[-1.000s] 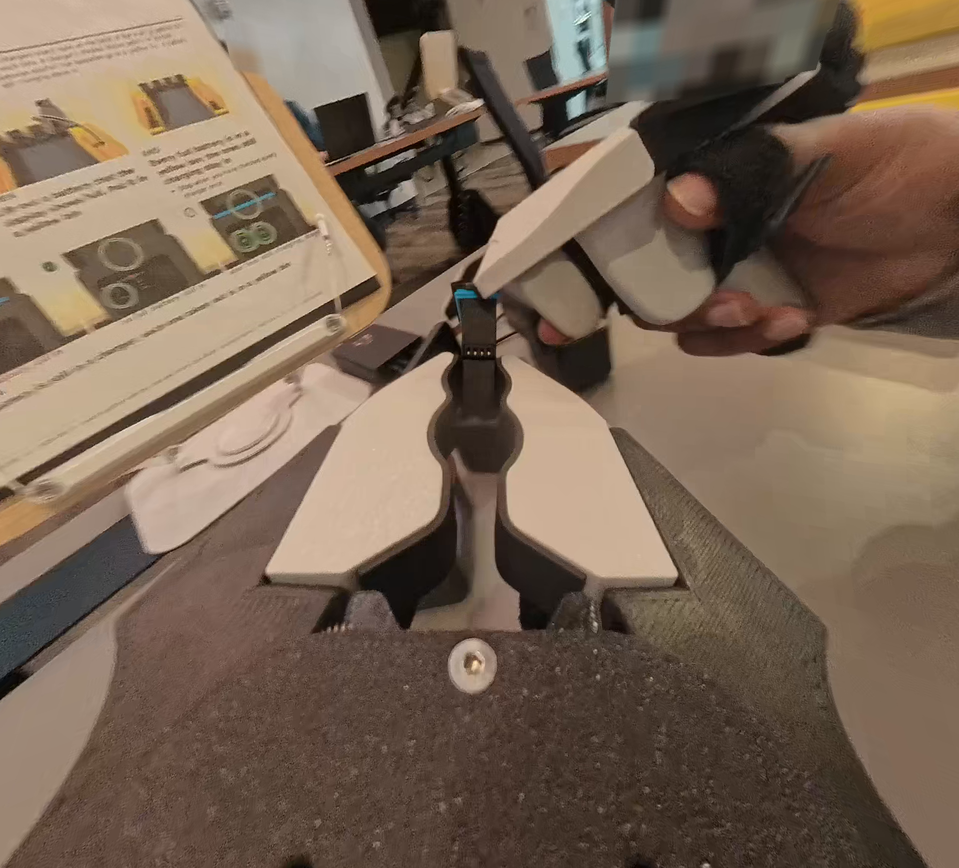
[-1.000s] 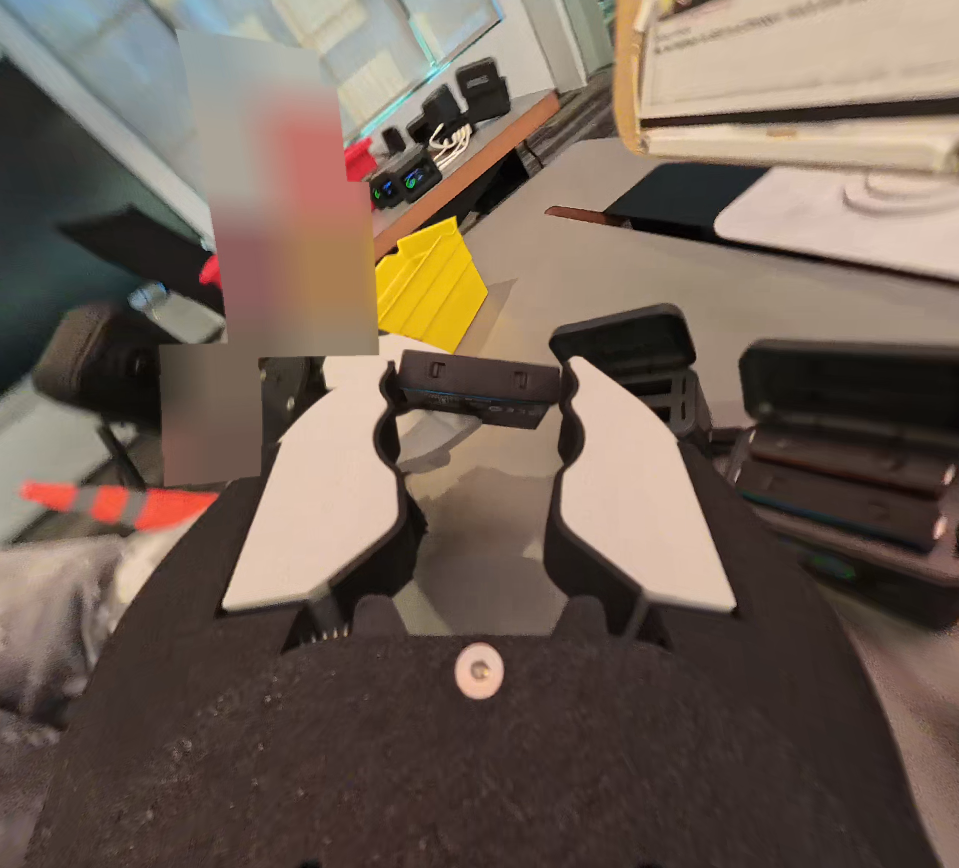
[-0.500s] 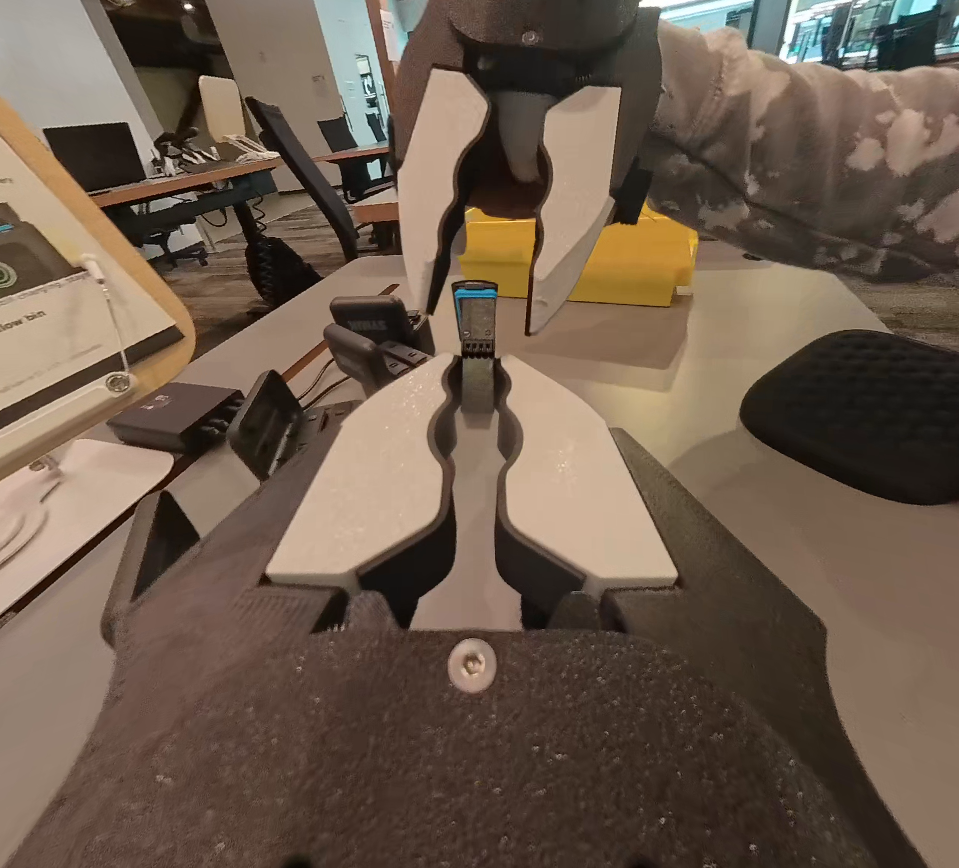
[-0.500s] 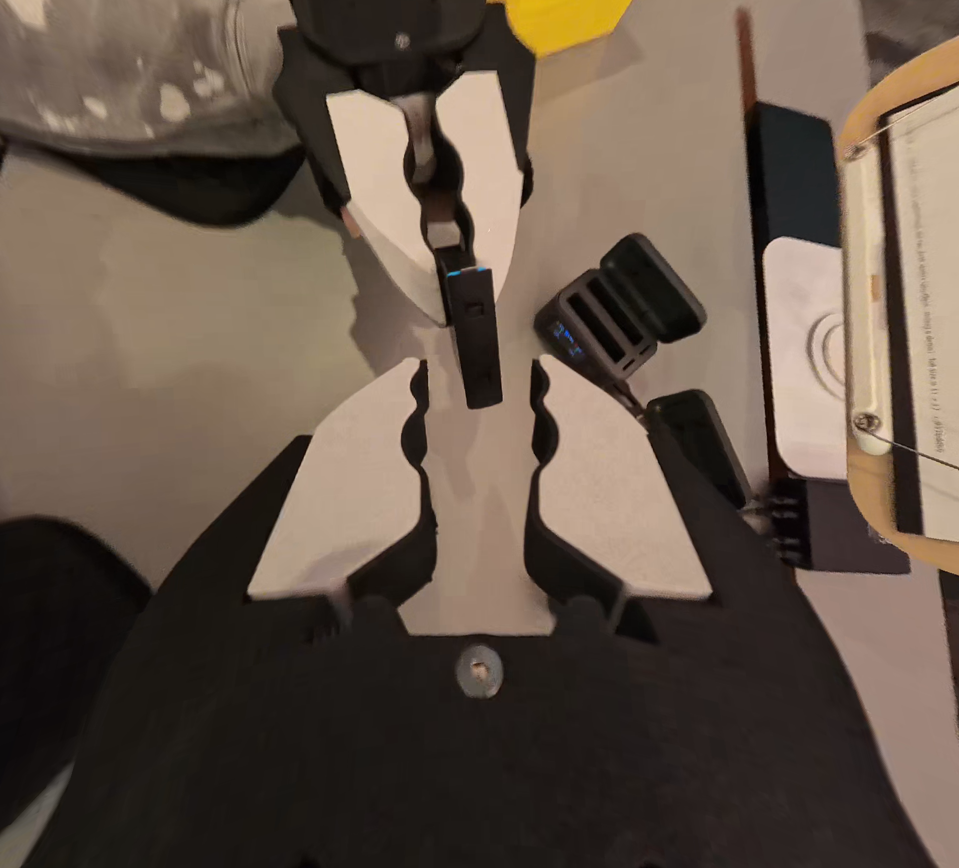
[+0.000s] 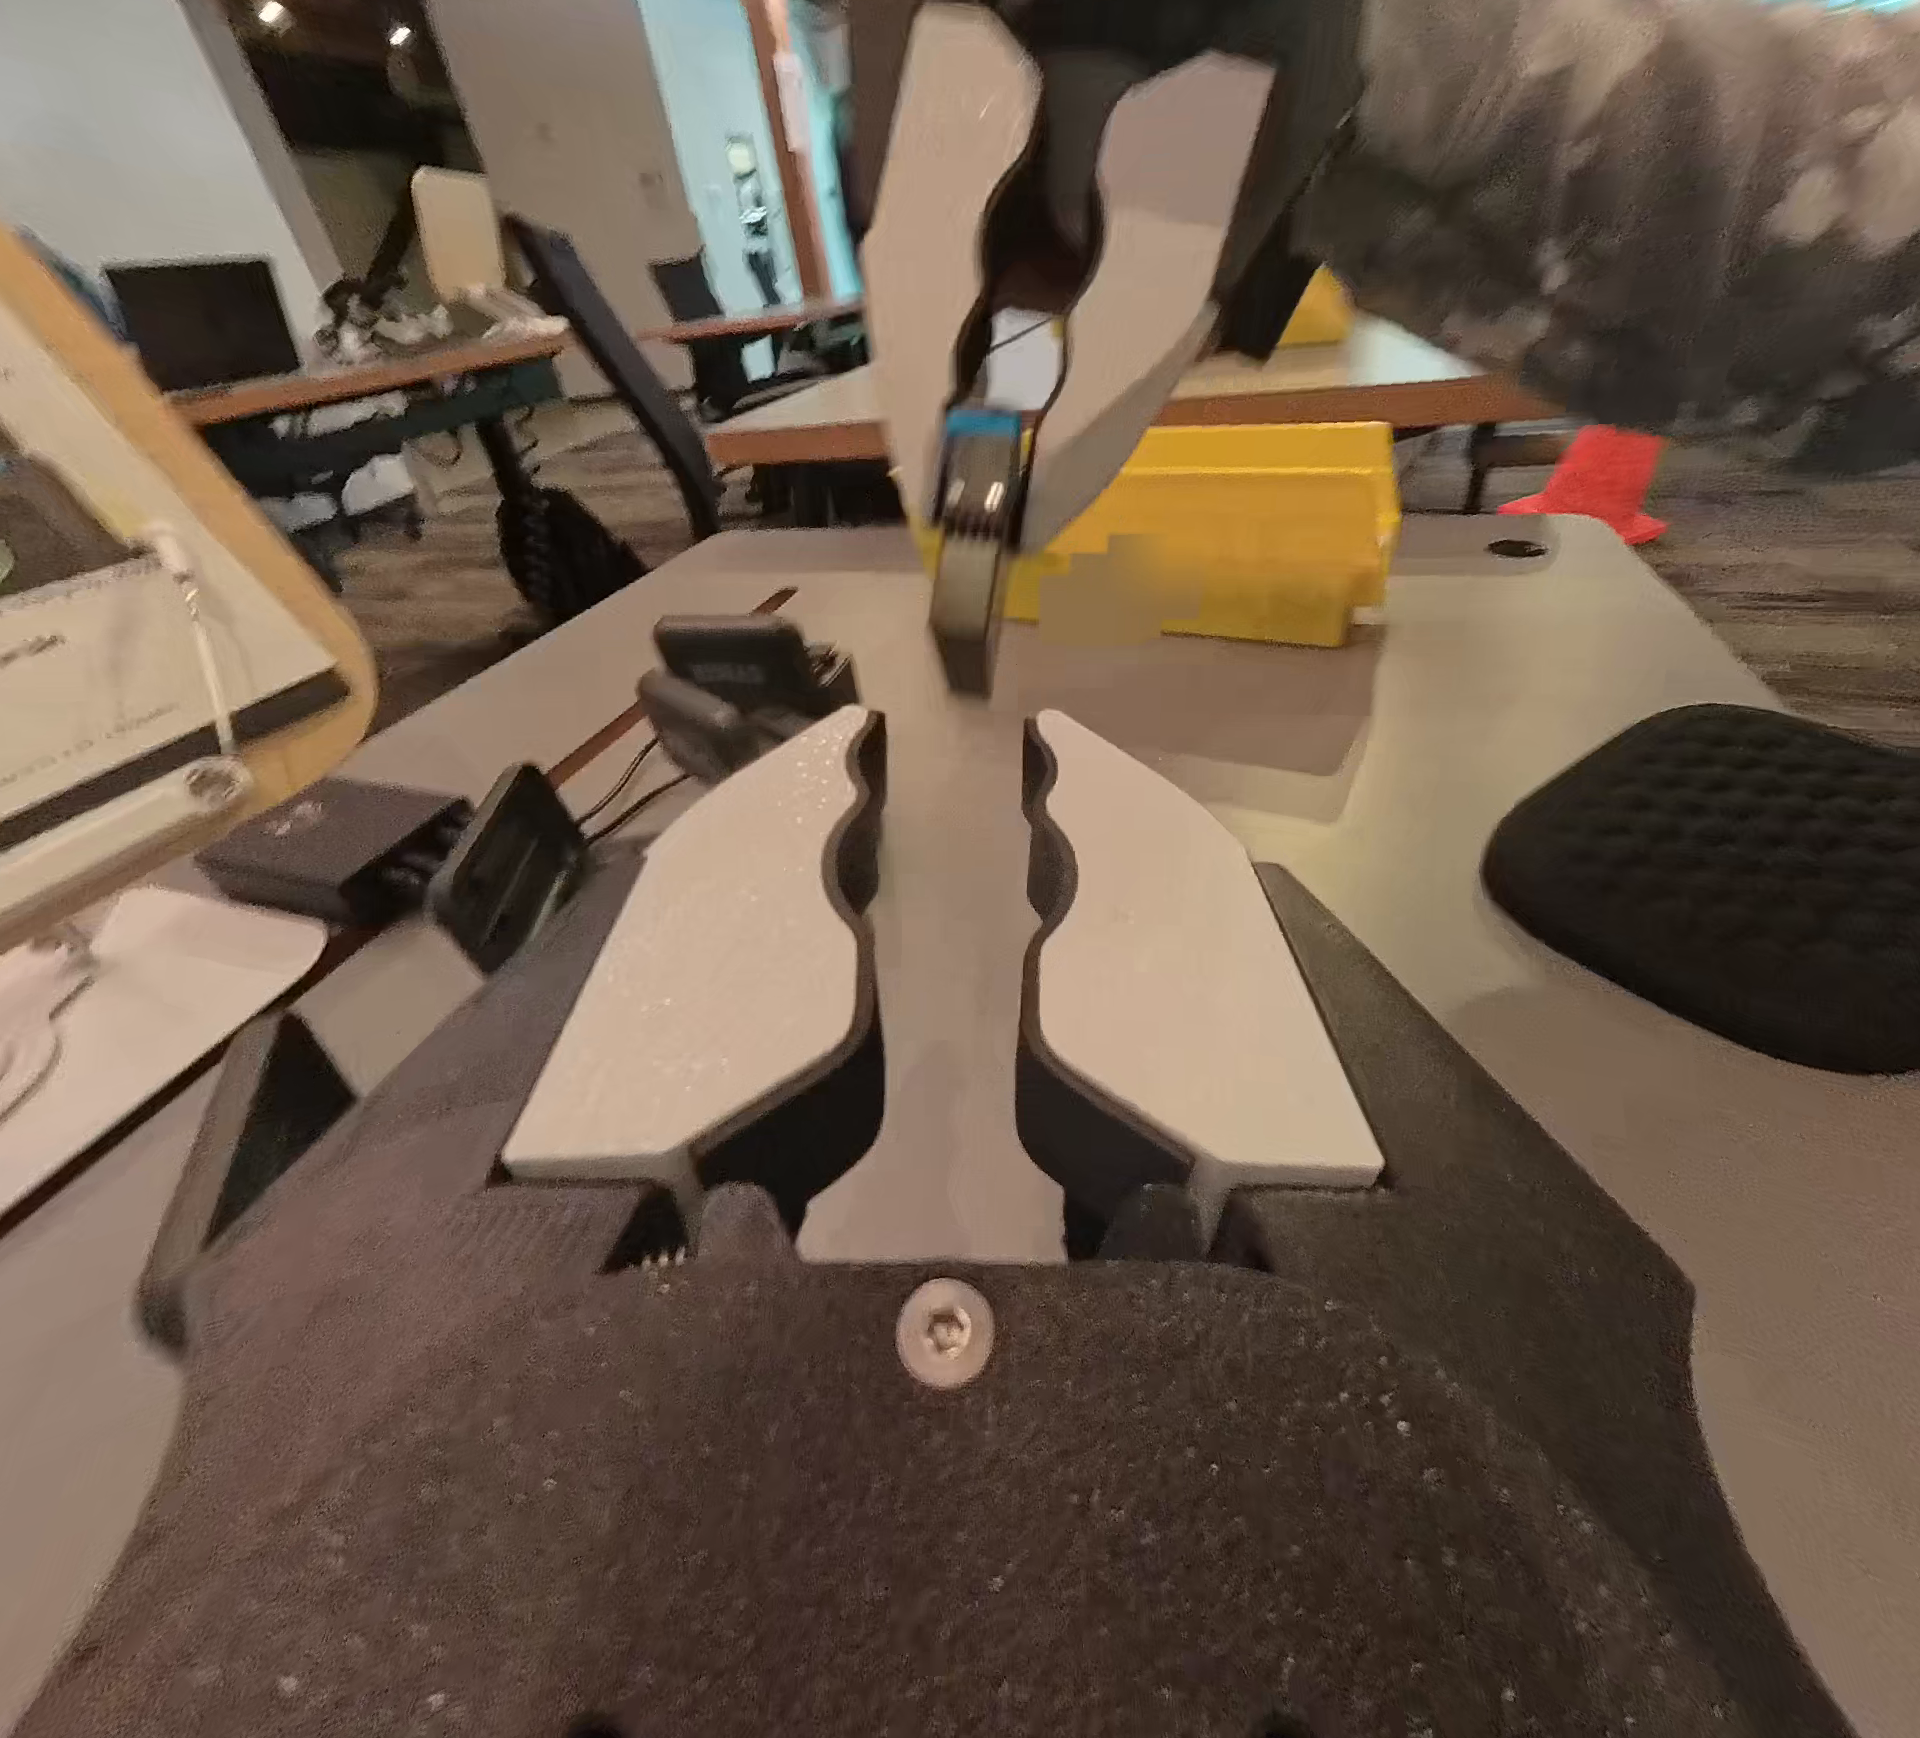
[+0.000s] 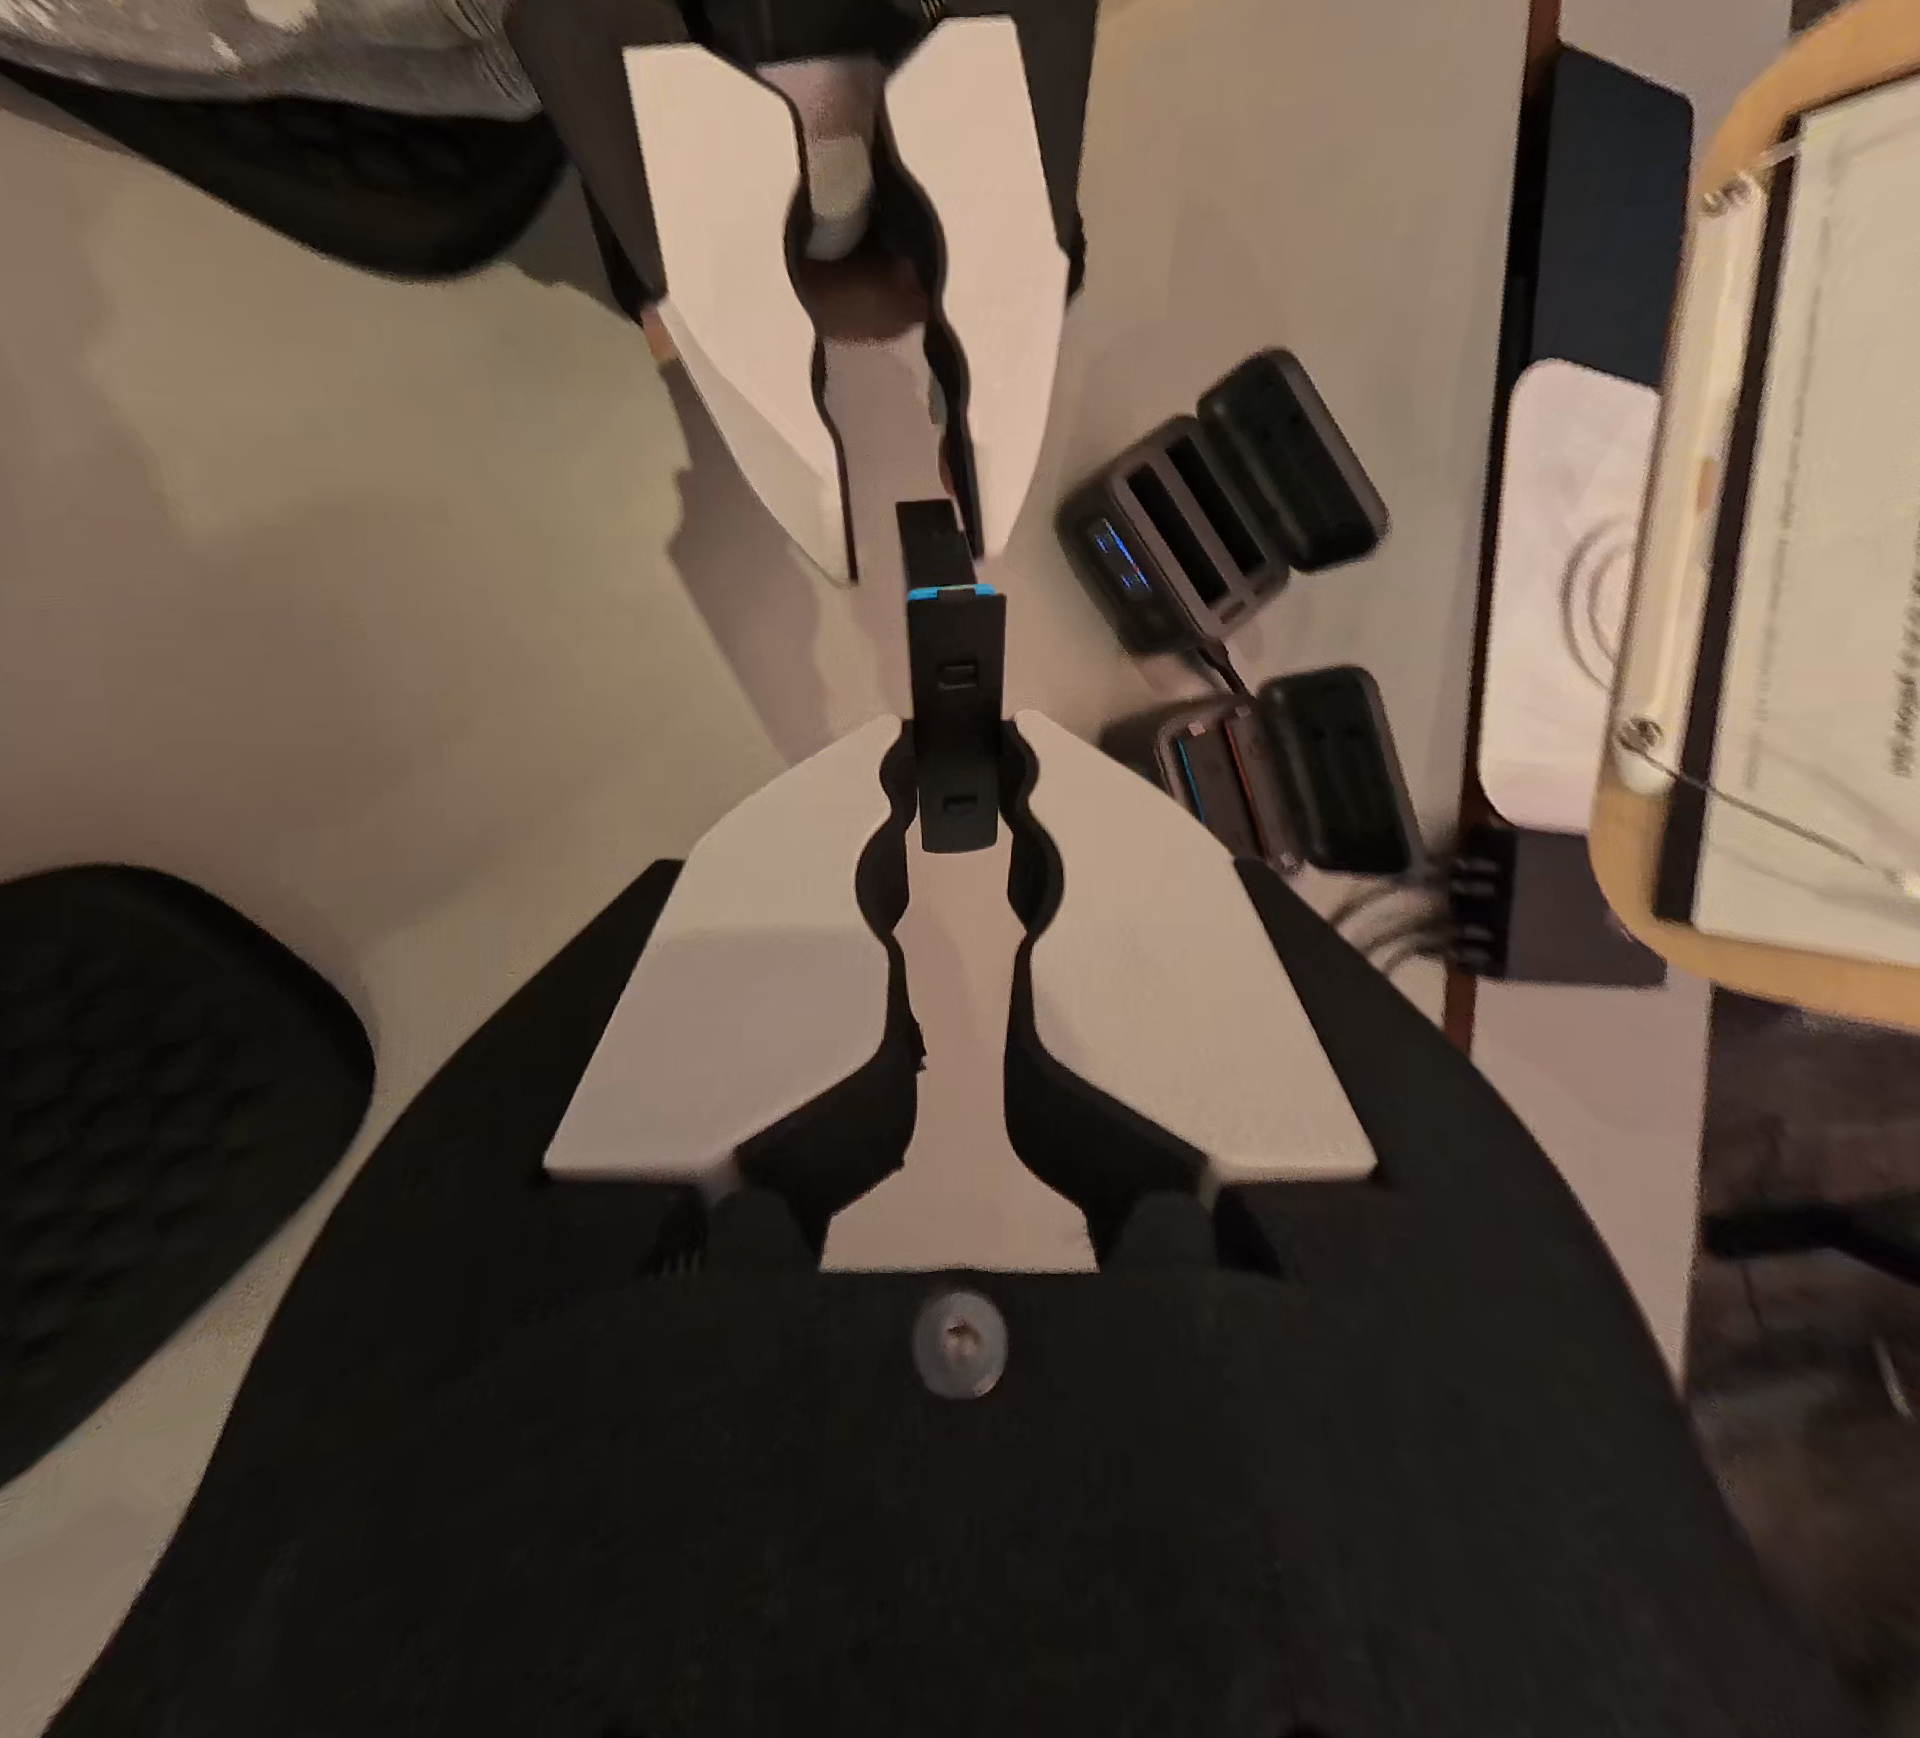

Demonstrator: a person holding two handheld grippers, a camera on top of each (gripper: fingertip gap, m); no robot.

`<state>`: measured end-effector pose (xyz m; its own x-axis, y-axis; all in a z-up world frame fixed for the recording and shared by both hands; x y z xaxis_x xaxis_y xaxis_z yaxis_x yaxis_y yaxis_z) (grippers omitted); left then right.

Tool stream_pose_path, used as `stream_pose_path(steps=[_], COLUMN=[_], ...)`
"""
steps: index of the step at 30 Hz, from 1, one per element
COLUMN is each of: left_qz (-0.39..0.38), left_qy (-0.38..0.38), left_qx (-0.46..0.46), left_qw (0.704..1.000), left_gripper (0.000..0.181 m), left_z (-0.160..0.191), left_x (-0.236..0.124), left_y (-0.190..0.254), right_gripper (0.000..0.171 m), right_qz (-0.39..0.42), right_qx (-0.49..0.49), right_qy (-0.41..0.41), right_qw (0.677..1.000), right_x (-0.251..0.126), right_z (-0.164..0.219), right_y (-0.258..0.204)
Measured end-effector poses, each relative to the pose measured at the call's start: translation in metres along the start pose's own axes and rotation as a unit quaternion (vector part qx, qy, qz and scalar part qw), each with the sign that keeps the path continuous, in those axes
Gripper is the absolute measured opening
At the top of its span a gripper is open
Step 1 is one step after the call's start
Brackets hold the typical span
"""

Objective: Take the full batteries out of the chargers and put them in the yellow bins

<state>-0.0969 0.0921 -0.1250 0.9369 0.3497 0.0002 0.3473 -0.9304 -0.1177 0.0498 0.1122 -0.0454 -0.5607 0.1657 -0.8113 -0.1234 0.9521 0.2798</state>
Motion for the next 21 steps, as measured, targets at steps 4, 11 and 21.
stream_pose_path(steps=[4,11,21], left_qz=[-0.083,-0.268,-0.355], left_qy=[-0.015,-0.026,-0.053], left_qx=[-0.025,-0.054,-0.073], left_qw=[0.996,0.961,0.931], left_gripper=[0.026,0.004,0.000], left_z=[0.004,0.010,0.021], left_x=[-0.005,-0.030,-0.044], left_y=[-0.019,-0.055,-0.071], right_gripper=[0.014,0.014,0.014], right_qz=[0.054,0.134,0.053], right_qx=[0.018,0.085,0.166], right_qy=[-0.079,-0.270,-0.393], right_qw=[0.995,0.950,0.903], right_x=[-0.041,-0.126,-0.149], right_z=[0.028,0.119,0.254], right_y=[0.020,0.050,0.016])
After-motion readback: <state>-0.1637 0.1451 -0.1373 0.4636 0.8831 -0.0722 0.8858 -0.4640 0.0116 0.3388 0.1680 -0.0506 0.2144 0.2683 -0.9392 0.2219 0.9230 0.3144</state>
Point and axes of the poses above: each gripper's, where its closed fingertips meet, x out along the fingers, z out of its underside, y = z × x across the jaws, the point moved 8 cm from there along -x, back along the fingers
